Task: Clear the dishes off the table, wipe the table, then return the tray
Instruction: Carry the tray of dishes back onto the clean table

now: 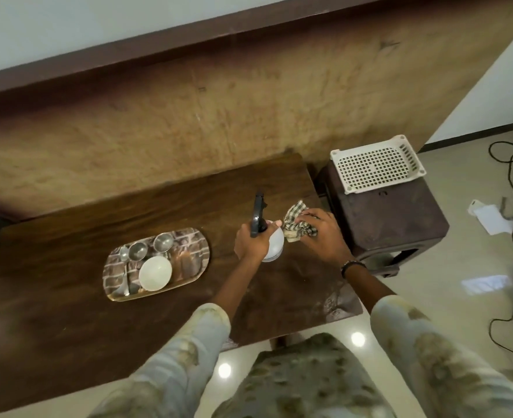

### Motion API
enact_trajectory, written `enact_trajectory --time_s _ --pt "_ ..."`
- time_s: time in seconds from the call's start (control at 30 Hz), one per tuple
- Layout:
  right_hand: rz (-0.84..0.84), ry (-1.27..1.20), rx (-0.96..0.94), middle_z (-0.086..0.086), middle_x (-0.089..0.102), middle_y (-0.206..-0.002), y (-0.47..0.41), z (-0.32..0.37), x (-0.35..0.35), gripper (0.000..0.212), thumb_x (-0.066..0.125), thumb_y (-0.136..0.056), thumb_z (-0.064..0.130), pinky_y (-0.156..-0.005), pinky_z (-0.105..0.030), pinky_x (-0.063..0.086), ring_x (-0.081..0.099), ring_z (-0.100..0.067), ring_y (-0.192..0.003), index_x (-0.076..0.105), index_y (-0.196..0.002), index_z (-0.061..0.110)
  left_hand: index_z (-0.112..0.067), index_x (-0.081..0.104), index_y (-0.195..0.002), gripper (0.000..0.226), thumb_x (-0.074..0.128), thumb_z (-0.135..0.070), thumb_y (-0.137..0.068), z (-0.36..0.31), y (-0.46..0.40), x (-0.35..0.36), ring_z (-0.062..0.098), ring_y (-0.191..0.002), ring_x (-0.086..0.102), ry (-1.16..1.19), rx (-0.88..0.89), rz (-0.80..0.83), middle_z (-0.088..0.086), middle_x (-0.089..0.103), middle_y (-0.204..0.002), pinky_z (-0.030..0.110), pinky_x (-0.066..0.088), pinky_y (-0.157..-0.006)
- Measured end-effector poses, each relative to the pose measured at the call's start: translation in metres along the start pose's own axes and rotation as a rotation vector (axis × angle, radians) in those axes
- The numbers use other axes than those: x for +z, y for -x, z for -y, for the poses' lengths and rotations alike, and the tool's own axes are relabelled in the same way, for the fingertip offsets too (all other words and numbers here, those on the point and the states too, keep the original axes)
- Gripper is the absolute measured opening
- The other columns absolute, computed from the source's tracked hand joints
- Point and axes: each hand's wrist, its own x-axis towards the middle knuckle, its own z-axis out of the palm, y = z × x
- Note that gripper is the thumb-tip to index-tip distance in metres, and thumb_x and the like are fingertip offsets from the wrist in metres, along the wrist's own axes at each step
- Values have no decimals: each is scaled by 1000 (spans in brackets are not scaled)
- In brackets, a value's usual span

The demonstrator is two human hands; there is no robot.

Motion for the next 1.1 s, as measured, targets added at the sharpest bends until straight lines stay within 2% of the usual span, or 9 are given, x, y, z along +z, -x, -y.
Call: enact_trajectory --time_s 0.1,0.23,0.37,0.53,0.67,0.77,0.9,1.0,1.1 --pt "-55 -8 6 -11 63 -117 -12 -36 -37 40 60 -70 27 -94 -32 33 57 -29 -110 71 -105 12 -17 71 -97 45 73 -52 -70 -33 -4 45 26 -101 60 0 31 28 5 69 -106 35 44 -80" --pt "-74 5 10 -13 64 -115 -35 -98 -80 38 75 -65 3 -95 -45 43 59 -33 -107 72 -102 10 -18 71 -96 44 73 -54 -70 -73 -14 109 25 -101 60 14 47 57 4 69 -106 34 44 -80" --pt "-26 26 2 -14 65 -112 -68 -181 -119 38 71 -63 6 -91 -51 49 62 -36 -101 73 -101 10 -21 72 -95 44 71 -57 -69 -115 -34 183 24 -100 62 15 52 43 2 71 -103 34 45 -78" --pt "-4 -2 -24 -23 67 -104 -107 -272 -148 35 68 -60 7 -92 -44 48 66 -39 -95 74 -94 -1 -18 72 -94 39 72 -50 -73 -153 -67 268 23 -99 63 64 39 -8 3 72 -102 32 46 -79" --pt "122 20 -37 -25 65 -111 -144 -344 -158 36 71 -64 -1 -99 -46 42 61 -43 -106 72 -99 -3 -14 69 -97 38 73 -44 -75 -168 -99 330 25 -101 62 130 12 -104 8 70 -105 25 37 -74" --pt "184 -6 -68 -24 64 -115 -175 -379 -157 38 63 -64 4 -102 -41 39 59 -40 -110 71 -101 -2 -12 69 -96 37 73 -42 -75 -170 -123 362 24 -97 63 175 -5 -158 9 70 -101 24 35 -72" --pt "232 -34 -143 -21 63 -117 -201 -417 -149 38 70 -65 -12 -104 -37 39 58 -37 -113 72 -101 0 -16 65 -86 24 74 -36 -76 -163 -148 390 15 -80 55 243 -61 -203 -3 59 -82 22 33 -72" --pt "293 -44 -202 -18 61 -120 -208 -439 -146 37 65 -67 -6 -107 -42 40 56 -35 -117 72 -103 4 -14 66 -85 24 75 -34 -76 -156 -161 407 6 -68 51 261 -58 -220 -9 58 -73 20 36 -68" --pt "323 -40 -268 -20 58 -123 -202 -448 -141 36 61 -70 -2 -113 -28 30 50 -32 -122 71 -104 3 -27 55 -67 23 76 -34 -75 -154 -170 418 -1 -62 52 253 -27 -251 -16 55 -63 17 39 -62"
